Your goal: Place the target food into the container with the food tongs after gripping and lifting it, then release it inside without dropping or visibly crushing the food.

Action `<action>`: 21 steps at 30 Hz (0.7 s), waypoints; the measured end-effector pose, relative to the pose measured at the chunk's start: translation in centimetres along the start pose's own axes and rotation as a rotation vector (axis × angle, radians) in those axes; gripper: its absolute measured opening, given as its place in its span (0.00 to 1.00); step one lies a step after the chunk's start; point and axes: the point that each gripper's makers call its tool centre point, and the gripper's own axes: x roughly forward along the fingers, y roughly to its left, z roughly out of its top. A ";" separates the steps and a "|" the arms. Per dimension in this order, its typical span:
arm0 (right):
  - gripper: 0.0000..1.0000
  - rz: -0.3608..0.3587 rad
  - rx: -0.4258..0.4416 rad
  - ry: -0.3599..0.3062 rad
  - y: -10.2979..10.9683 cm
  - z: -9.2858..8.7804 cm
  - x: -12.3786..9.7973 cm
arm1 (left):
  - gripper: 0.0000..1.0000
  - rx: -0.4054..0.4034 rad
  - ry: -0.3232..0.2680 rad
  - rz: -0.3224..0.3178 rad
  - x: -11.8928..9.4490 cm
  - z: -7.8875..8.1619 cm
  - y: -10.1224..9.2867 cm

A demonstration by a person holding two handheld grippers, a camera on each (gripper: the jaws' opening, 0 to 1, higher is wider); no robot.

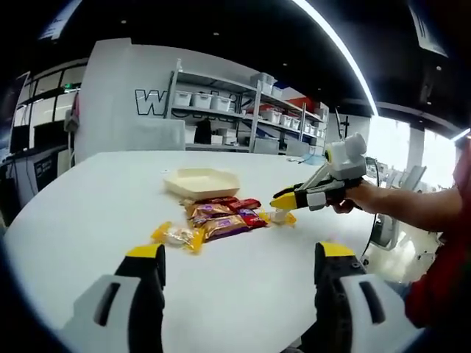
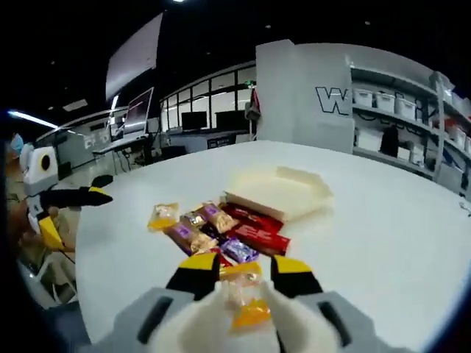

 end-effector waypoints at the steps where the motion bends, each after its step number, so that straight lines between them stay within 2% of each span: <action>1: 0.20 -0.002 0.005 -0.001 -0.1 0.0 0.0 | 0.81 0.002 0.001 -0.001 0.0 0.0 0.0; 10: 0.14 -0.010 0.086 0.005 -0.7 0.2 -0.1 | 0.81 0.003 0.000 0.001 0.0 0.1 -0.1; 14: 0.14 -0.020 0.263 -0.051 -1.7 0.8 -0.8 | 0.81 0.005 -0.001 0.004 -0.3 0.1 0.0; 16: 0.14 -0.010 0.317 -0.075 -2.1 1.2 -1.3 | 0.81 0.005 -0.001 0.006 -0.5 0.0 0.1; 19: 0.14 0.004 0.357 -0.082 -2.4 1.9 -2.0 | 0.80 0.002 -0.003 0.012 -0.7 0.0 0.5; 21: 0.14 -0.001 0.353 -0.096 -2.7 2.6 -2.2 | 0.80 -0.003 -0.010 0.012 -0.7 0.1 0.5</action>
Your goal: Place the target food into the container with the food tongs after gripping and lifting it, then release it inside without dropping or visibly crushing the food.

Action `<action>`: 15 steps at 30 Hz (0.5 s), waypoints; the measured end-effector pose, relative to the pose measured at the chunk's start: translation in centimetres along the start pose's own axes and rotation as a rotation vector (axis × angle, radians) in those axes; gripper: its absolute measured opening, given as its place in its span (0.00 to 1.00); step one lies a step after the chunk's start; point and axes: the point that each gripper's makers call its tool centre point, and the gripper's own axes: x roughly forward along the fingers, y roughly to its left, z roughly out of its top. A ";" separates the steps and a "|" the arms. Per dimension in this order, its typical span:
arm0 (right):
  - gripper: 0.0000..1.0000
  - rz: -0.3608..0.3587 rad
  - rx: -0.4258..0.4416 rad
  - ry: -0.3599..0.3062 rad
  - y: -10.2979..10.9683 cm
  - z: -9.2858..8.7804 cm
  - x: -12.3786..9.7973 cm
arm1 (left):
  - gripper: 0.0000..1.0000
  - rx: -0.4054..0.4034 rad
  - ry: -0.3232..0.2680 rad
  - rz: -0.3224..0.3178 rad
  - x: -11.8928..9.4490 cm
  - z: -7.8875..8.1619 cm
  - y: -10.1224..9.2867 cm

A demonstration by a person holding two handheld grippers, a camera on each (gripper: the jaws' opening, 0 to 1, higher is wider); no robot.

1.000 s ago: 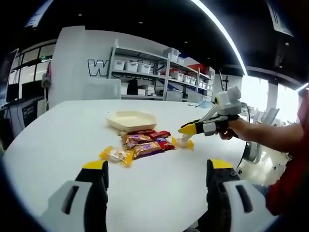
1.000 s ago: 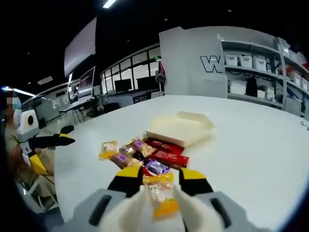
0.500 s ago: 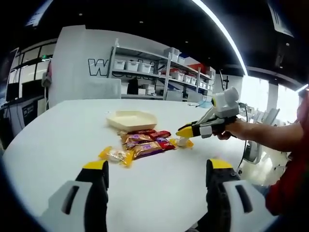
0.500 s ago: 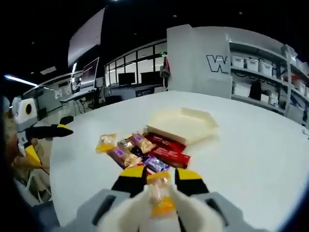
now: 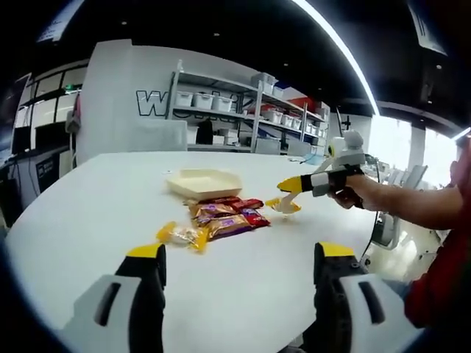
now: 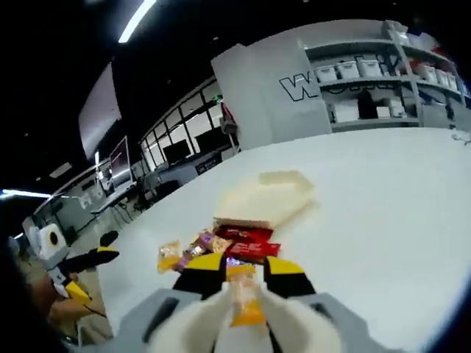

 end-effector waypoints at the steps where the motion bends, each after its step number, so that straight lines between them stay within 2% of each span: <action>1: 0.14 0.005 0.010 -0.002 0.1 0.5 0.0 | 0.80 -0.002 -0.004 -0.001 0.0 0.1 0.0; 9: 0.14 0.026 0.006 -0.040 1.0 4.2 -0.1 | 0.81 -0.010 -0.008 -0.006 0.0 0.2 -0.3; 11: 0.14 0.027 -0.007 -0.038 1.1 4.6 0.0 | 0.83 -0.014 -0.006 -0.008 0.0 0.2 -0.3; 15: 0.15 0.038 -0.026 -0.058 1.8 6.6 0.3 | 0.88 -0.024 0.004 0.004 -0.2 -0.1 -0.2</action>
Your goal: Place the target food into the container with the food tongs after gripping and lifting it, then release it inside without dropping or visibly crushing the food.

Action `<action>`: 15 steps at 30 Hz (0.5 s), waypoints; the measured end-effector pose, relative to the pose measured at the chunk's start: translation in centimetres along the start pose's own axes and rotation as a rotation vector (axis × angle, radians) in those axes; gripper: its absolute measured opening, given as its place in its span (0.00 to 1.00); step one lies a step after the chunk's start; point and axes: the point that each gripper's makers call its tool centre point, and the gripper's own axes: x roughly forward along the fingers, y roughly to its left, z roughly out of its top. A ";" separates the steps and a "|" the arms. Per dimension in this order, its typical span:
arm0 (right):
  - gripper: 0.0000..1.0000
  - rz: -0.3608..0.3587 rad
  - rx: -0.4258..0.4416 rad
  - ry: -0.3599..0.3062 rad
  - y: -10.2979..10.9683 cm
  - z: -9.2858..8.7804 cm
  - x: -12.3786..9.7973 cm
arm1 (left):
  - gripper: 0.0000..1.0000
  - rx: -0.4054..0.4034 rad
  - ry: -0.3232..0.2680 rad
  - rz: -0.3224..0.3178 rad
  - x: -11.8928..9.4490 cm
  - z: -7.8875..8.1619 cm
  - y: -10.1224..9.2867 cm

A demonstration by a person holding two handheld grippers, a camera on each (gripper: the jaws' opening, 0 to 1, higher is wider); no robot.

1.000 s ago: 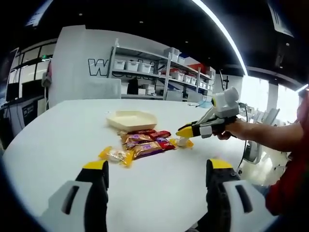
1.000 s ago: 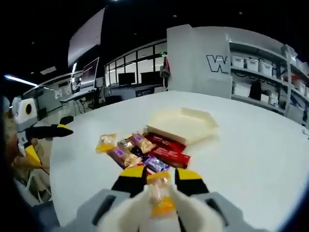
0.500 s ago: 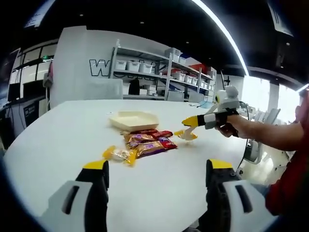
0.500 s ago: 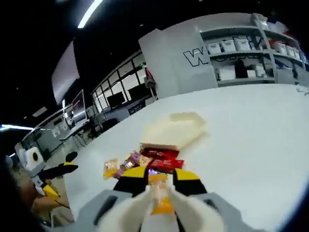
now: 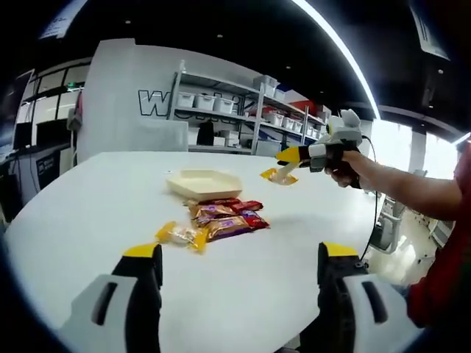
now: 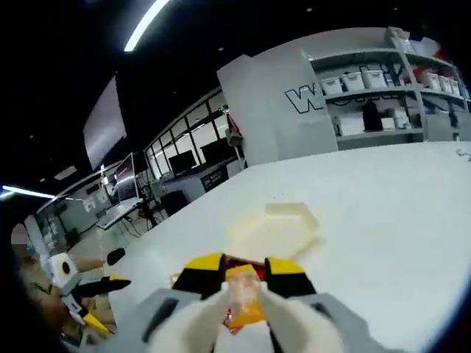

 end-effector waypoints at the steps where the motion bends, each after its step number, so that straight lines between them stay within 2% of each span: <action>1: 0.15 0.001 -0.006 -0.001 0.2 0.4 0.1 | 0.89 -0.003 0.005 0.004 -0.1 -0.1 0.1; 3: 0.15 -0.010 -0.050 -0.012 0.3 1.3 0.5 | 0.91 0.005 0.007 0.013 -0.2 -0.2 0.3; 9: 0.15 -0.001 -0.082 0.003 0.7 2.4 1.5 | 0.98 0.005 0.000 0.032 -0.4 -0.1 0.7; 15: 0.15 0.005 -0.099 -0.004 1.1 4.0 2.4 | 0.99 0.012 -0.005 0.033 -0.3 0.2 0.7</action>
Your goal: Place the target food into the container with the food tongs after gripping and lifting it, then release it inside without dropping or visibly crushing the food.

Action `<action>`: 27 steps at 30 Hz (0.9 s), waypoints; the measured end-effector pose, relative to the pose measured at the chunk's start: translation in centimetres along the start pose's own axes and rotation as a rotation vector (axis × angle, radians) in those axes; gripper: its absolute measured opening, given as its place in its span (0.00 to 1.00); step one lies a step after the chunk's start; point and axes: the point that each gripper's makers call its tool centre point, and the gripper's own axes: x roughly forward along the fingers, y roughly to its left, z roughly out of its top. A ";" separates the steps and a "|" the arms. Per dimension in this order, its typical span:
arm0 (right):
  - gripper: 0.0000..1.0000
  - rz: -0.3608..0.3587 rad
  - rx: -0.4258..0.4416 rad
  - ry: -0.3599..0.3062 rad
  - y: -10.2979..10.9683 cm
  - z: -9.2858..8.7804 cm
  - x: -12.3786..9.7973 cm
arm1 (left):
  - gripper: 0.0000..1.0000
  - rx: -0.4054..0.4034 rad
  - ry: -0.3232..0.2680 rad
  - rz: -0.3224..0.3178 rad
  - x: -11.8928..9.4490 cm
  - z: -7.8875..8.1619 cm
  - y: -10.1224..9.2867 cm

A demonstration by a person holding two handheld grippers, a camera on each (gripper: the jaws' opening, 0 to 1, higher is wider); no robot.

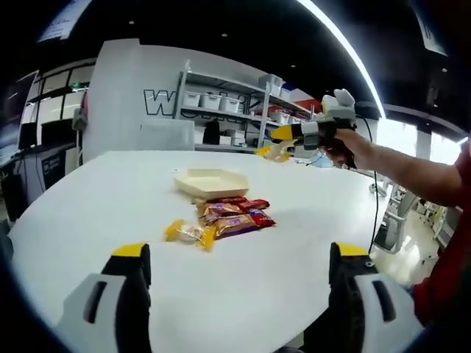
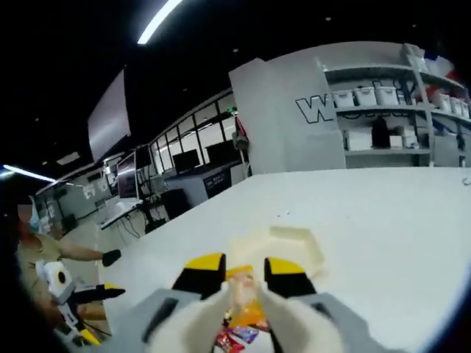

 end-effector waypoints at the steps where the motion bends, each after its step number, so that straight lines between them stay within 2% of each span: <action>1: 0.15 0.001 -0.005 -0.003 0.1 0.3 0.2 | 0.99 0.002 -0.001 -0.001 0.1 0.1 0.0; 6: 0.15 0.007 -0.028 -0.009 0.5 1.8 1.3 | 0.99 0.016 0.007 0.002 0.2 0.1 -0.1; 15: 0.15 0.008 -0.051 0.009 0.6 2.3 3.5 | 0.98 0.040 -0.005 0.005 0.1 0.9 -0.1; 27: 0.15 -0.009 -0.084 0.044 -0.2 3.3 6.5 | 0.97 0.036 0.003 0.016 0.1 0.7 0.4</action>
